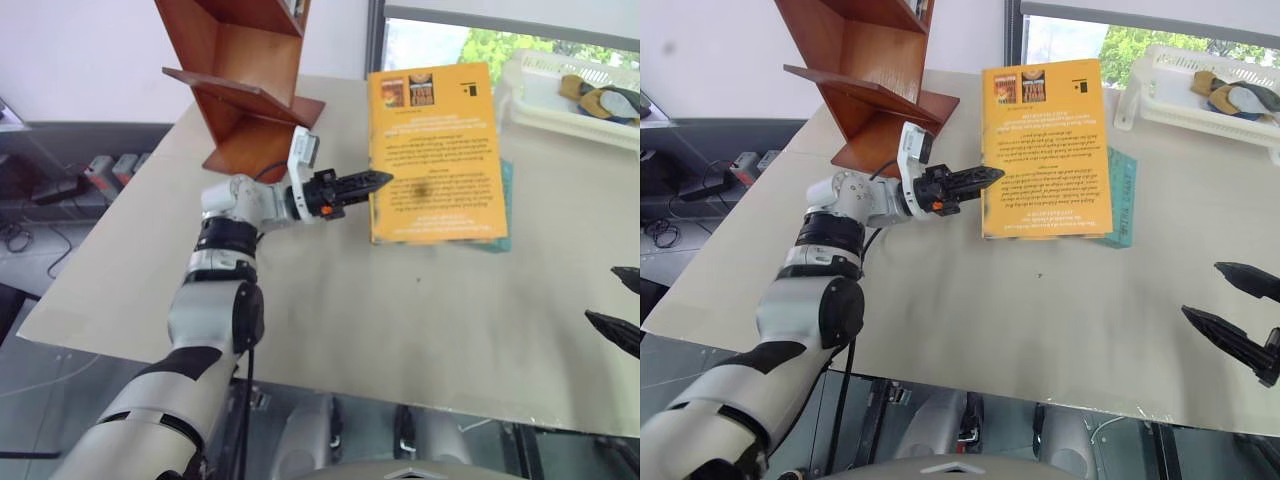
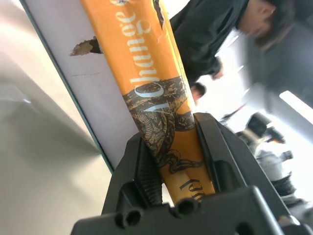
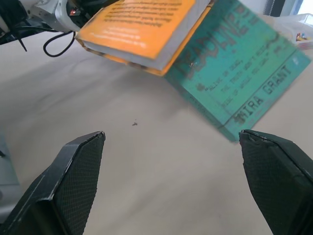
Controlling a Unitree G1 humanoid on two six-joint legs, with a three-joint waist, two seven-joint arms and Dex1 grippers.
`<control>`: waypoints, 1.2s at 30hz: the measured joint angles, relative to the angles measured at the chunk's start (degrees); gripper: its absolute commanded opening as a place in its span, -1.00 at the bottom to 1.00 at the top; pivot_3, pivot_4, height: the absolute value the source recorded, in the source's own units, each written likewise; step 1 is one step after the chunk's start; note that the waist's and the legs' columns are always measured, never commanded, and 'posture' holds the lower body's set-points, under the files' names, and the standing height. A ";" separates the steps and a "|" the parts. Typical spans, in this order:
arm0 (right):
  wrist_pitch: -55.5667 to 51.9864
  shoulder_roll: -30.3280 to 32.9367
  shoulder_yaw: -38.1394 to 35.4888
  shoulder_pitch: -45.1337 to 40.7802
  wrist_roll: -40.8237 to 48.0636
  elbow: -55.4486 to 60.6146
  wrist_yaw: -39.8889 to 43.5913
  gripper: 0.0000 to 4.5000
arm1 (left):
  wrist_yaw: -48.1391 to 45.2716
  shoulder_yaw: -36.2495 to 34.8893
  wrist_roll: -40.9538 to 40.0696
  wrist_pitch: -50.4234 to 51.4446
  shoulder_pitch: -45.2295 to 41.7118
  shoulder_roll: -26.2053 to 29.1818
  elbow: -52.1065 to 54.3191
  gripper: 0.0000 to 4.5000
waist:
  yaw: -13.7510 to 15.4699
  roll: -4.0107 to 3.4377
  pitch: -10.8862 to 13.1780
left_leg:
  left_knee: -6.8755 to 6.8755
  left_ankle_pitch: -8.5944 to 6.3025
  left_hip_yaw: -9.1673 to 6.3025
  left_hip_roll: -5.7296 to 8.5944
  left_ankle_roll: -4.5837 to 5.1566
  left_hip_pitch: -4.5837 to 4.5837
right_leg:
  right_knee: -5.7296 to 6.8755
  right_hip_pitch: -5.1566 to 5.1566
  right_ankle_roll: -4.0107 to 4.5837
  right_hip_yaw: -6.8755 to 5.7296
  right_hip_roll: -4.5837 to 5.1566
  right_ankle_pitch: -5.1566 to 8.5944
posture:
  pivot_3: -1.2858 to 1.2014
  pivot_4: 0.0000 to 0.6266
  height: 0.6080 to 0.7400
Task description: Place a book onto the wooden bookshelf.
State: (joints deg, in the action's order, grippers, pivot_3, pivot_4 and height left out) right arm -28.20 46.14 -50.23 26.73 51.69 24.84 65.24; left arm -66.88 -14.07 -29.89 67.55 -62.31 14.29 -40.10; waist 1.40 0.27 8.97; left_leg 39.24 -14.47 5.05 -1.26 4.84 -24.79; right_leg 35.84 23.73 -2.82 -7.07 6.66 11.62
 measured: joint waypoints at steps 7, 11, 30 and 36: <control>0.00 1.45 2.21 -2.50 -1.26 -1.73 0.75 1.00 | 6.41 -1.19 -1.99 -0.92 2.84 -1.34 4.36 -0.39 | -0.02 0.00 0.00 | 0.02 0.01 0.02 0.00 0.00 0.06 | 0.01 -0.05 -0.02 0.00 -0.04 0.01 | 0.03 -0.52 0.57; 0.00 1.92 2.25 -3.08 -1.88 -2.38 1.42 1.00 | 11.86 -4.05 -5.23 3.57 3.44 -3.65 4.34 -0.39 | 0.47 0.02 0.01 | 0.02 0.01 0.03 0.04 0.00 0.06 | 0.01 -0.08 -0.10 0.02 -0.06 0.05 | 0.03 -0.52 0.57; 0.11 1.52 2.02 -1.91 -3.04 -2.29 1.70 1.00 | 32.33 -14.74 -10.28 14.38 8.60 -9.45 -4.48 0.48 | 0.80 0.02 0.01 | 0.06 0.03 0.02 0.03 -0.03 0.10 | 0.06 -0.10 -0.05 0.04 -0.09 0.02 | 0.03 -0.52 0.57; 0.11 1.52 2.02 -1.91 -3.53 -2.29 1.71 1.00 | 32.85 -15.17 -10.83 14.30 8.72 -9.03 -4.85 0.25 | 0.79 0.01 0.00 | 0.07 0.03 0.03 0.03 -0.04 0.12 | 0.06 -0.11 -0.05 0.04 -0.09 0.02 | 0.03 -0.52 0.57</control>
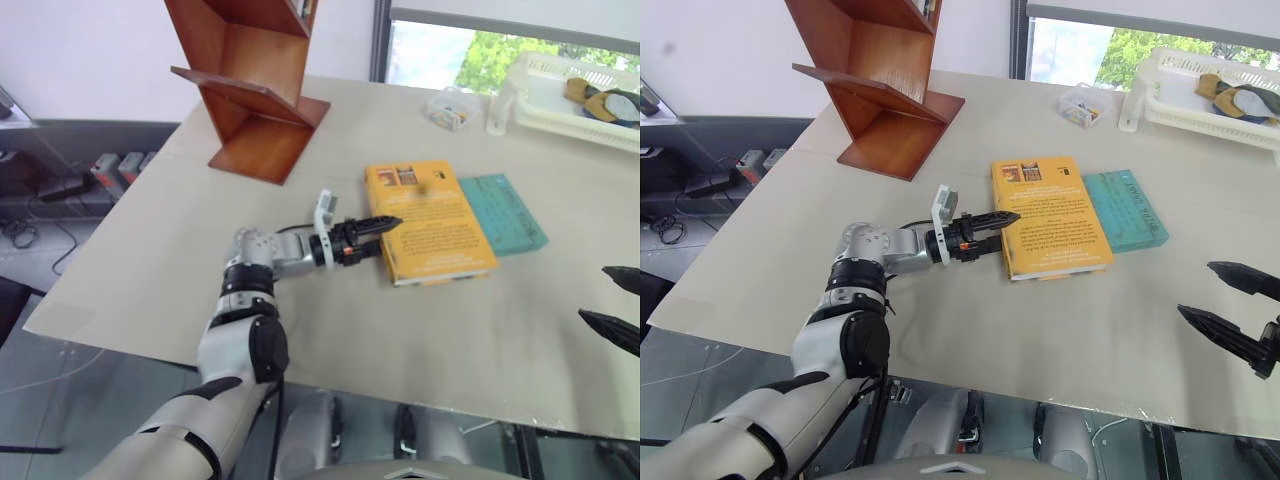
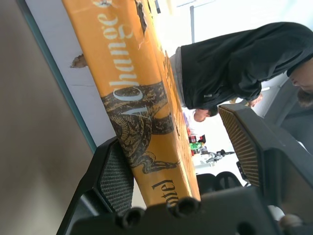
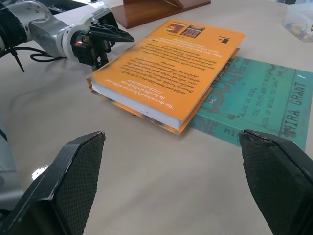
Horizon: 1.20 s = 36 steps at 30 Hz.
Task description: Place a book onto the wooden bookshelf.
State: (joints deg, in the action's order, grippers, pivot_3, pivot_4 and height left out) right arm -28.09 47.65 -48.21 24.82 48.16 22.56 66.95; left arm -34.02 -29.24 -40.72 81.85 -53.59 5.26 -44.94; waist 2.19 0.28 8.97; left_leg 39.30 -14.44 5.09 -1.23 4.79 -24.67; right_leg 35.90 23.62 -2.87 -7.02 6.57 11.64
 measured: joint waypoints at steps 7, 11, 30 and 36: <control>-0.01 0.02 0.00 -0.15 -0.16 -0.01 0.04 1.00 | -0.25 0.65 -0.10 0.01 1.14 -0.12 0.01 -0.97 | 0.00 0.00 0.00 | 0.00 0.00 0.00 0.00 -0.01 0.00 | 0.00 0.00 0.01 0.00 0.00 0.00 | 0.03 -0.52 0.57; -0.06 0.03 0.00 -0.85 0.26 -0.02 0.14 1.00 | -1.39 2.42 -0.10 0.04 1.72 0.37 1.19 -0.97 | -0.01 0.00 0.00 | 0.00 0.00 0.01 0.00 -0.01 0.00 | 0.00 0.00 0.01 0.01 0.00 -0.01 | 0.03 -0.52 0.57; -3.09 4.24 2.72 -9.54 4.96 -6.01 4.53 1.00 | -9.85 18.01 0.47 -15.03 0.57 7.72 29.19 -0.97 | 0.11 -0.01 0.00 | 0.03 0.01 0.03 0.00 -0.02 0.00 | 0.00 -0.03 0.05 0.01 0.00 -0.03 | 0.03 -0.52 0.57; -3.69 5.31 6.72 -17.19 4.93 -13.45 6.41 1.00 | -17.42 30.30 12.32 -37.29 -2.53 16.08 36.42 -0.97 | -0.08 -0.09 -0.04 | 0.01 0.02 0.14 -0.03 -0.03 0.07 | 0.01 -0.02 0.07 0.10 -0.06 -0.03 | 0.03 -0.52 0.57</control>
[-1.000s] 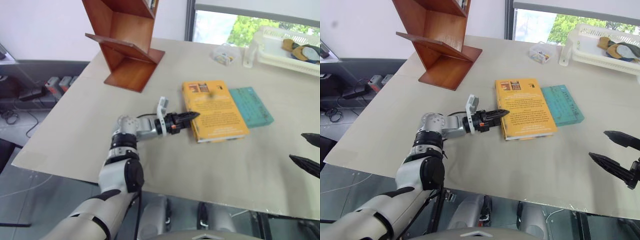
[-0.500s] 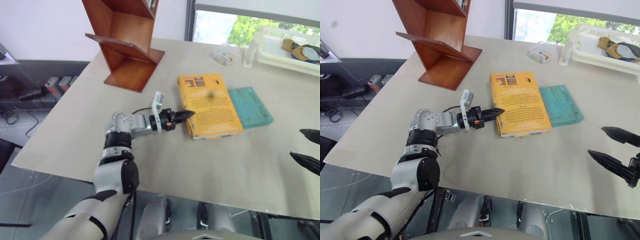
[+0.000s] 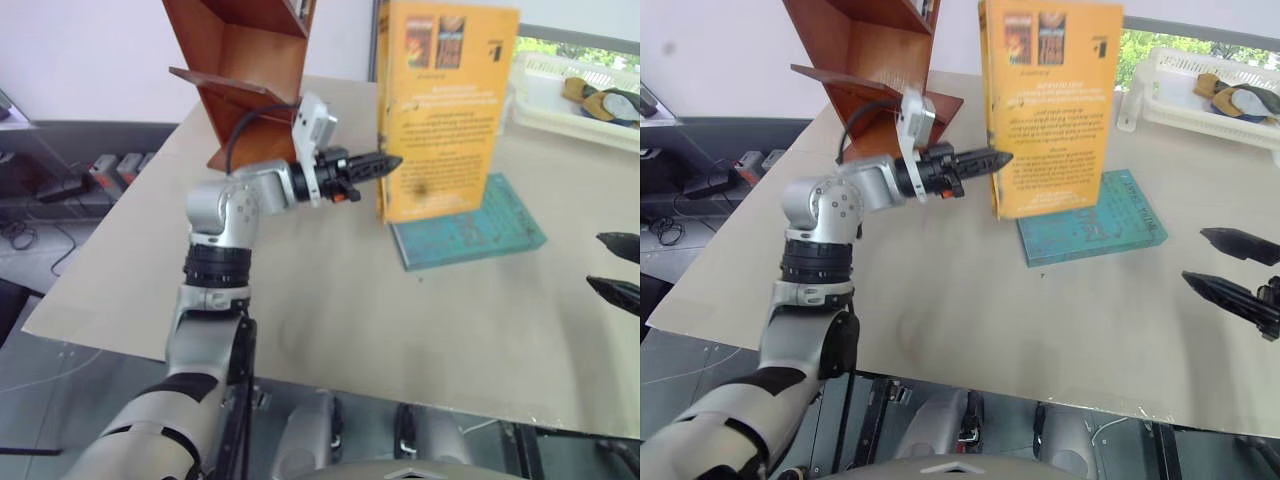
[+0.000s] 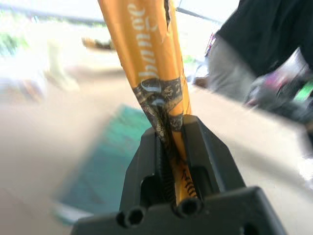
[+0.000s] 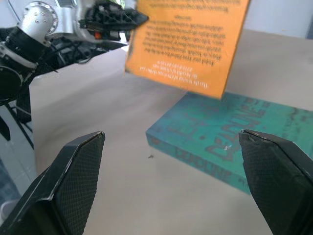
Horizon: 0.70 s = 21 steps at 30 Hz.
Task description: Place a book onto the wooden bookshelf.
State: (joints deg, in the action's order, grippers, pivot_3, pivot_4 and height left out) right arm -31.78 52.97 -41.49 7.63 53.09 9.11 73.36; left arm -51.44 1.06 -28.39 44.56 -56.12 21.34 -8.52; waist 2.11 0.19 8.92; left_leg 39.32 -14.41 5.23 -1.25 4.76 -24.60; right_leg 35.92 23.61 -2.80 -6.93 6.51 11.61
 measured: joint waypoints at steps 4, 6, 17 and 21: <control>0.28 0.07 1.95 -4.65 -0.47 -4.01 0.61 1.00 | -4.84 6.44 11.28 -17.89 -2.40 7.42 0.49 -0.97 | 0.04 0.00 0.02 | 0.00 0.00 0.03 -0.01 0.01 -0.03 | -0.03 0.02 0.00 0.01 -0.03 0.00 | 0.03 -0.52 0.57; 0.64 0.08 3.78 -8.68 -0.90 -7.01 1.25 1.00 | -6.33 8.72 16.68 -26.36 -4.73 10.90 0.25 -0.97 | 0.06 0.01 0.04 | 0.02 0.00 0.04 0.00 0.02 -0.06 | -0.06 0.03 -0.01 0.01 -0.01 0.00 | 0.03 -0.52 0.57; 0.95 1.52 9.87 -23.17 -3.02 -22.09 7.52 1.00 | -8.36 10.91 33.85 -52.68 -11.76 22.95 -8.63 -0.97 | -0.14 -0.06 0.09 | 0.01 0.01 0.15 -0.03 0.03 -0.04 | -0.03 0.06 -0.03 0.03 -0.12 0.00 | 0.03 -0.52 0.57; 2.19 1.48 12.96 -26.00 -5.45 -25.64 9.34 1.00 | -8.51 10.99 37.69 -58.11 -14.10 26.00 -12.84 -0.97 | -0.30 -0.08 0.12 | 0.02 0.01 0.19 -0.03 0.03 -0.07 | -0.04 0.08 -0.05 0.06 -0.12 0.01 | 0.03 -0.52 0.57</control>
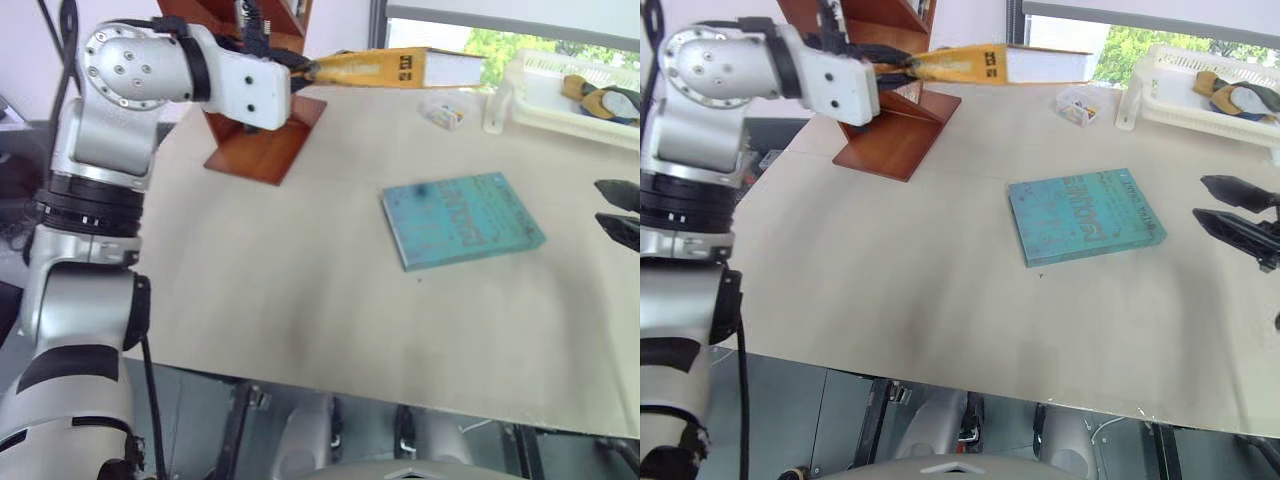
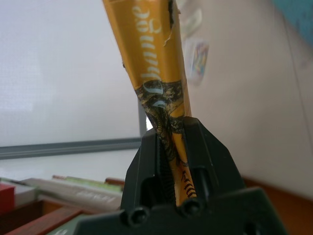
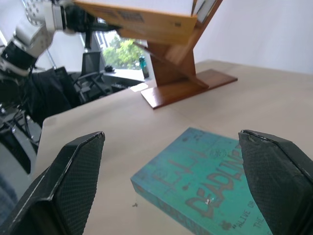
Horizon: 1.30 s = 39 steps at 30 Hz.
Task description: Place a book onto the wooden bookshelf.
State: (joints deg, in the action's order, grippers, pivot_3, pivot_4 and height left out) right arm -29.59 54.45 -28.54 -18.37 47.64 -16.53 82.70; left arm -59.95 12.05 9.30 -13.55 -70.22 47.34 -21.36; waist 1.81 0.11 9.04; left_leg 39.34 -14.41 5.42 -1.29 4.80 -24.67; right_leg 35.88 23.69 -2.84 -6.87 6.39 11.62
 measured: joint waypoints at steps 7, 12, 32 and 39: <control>2.64 -0.72 3.14 -5.01 -2.98 -5.15 2.26 1.00 | -3.68 0.95 5.53 -5.58 -6.84 6.26 -7.07 -0.97 | -0.50 0.01 0.04 | 0.00 0.00 0.04 -0.01 0.00 -0.01 | 0.02 0.03 -0.02 0.02 0.00 0.01 | 0.03 -0.52 0.57; 4.20 -1.37 3.56 -6.07 -4.34 -7.52 3.18 1.00 | -4.05 2.35 9.68 -9.39 -9.35 9.51 -16.00 -0.97 | -1.09 -0.02 0.07 | 0.00 0.00 0.15 -0.03 0.00 0.00 | 0.10 0.11 -0.17 0.10 -0.02 0.10 | 0.03 -0.52 0.57; 6.60 -2.73 1.86 -2.27 -4.92 -6.64 2.80 1.00 | 17.18 10.91 26.53 -21.90 -18.06 9.70 -47.47 -0.97 | -2.39 0.12 0.16 | 0.00 -0.01 0.55 -0.09 0.01 -0.01 | 0.49 0.54 -0.19 0.54 -0.03 0.11 | 0.03 -0.52 0.57; 7.40 -2.73 0.59 -1.97 -4.92 -6.15 2.13 1.00 | 17.51 11.03 27.63 -20.22 -18.55 9.68 -50.17 0.24 | -2.67 0.26 0.24 | 0.00 -0.01 1.00 -0.11 0.01 -0.03 | 0.91 1.03 -0.18 1.03 -0.02 0.11 | 0.03 -0.52 0.57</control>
State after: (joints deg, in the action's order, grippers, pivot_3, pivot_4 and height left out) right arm -22.19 51.72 -27.95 -20.33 42.72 -22.68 84.83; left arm -42.44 23.08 36.92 -33.77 -88.77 57.02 -71.53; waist -0.85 0.37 9.28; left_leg 39.34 -14.42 6.43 -1.40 4.81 -24.70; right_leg 36.79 24.71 -3.02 -5.84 6.37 11.73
